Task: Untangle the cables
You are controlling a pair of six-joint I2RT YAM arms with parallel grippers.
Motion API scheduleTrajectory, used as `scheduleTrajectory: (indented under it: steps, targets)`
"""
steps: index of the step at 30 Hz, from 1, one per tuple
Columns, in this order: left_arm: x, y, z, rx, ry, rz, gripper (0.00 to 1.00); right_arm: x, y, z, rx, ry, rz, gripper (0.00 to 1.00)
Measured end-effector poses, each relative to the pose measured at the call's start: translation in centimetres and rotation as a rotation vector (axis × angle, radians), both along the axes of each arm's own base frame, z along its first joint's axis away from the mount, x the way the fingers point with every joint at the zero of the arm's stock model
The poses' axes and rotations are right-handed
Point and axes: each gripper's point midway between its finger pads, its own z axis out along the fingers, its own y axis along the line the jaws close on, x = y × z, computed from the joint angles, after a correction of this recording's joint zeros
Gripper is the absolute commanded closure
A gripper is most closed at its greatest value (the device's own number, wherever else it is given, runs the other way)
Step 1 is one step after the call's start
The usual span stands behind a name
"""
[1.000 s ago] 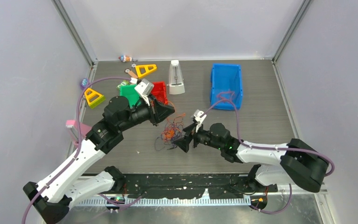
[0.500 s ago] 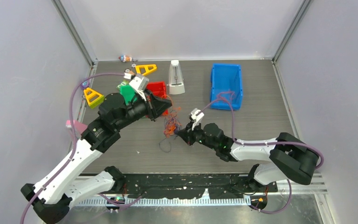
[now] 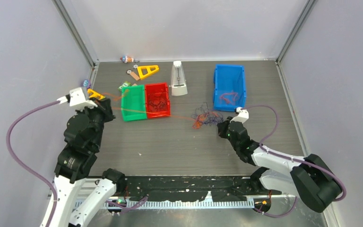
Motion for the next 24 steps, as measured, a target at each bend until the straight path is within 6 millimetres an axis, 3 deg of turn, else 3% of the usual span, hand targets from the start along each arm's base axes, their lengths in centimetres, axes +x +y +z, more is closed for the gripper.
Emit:
scheduleTrajectory:
  steps: [4,9,14,19,24]
  targets:
    - [-1.3,4.4,-1.4,0.013,0.009,0.212,1.0,-0.4,-2.0,0.5,0.011,-0.001,-0.078,0.95]
    - [-1.9,5.8,-1.9,0.026,0.007,0.278,1.0,-0.3,-2.6,2.7,0.031,-0.063,-0.09,0.95]
    - [-2.4,7.6,-1.9,0.068,0.022,0.377,1.0,-0.7,-4.2,2.0,-0.027,-0.035,-0.14,0.95]
    - [-4.2,11.2,0.2,0.123,-0.021,0.572,1.0,-1.2,-8.1,1.1,-0.055,0.014,-0.309,0.95]
    - [-6.7,13.7,3.3,0.109,-0.142,0.703,1.0,-1.7,-11.6,2.1,-0.036,-0.009,-0.448,0.95]
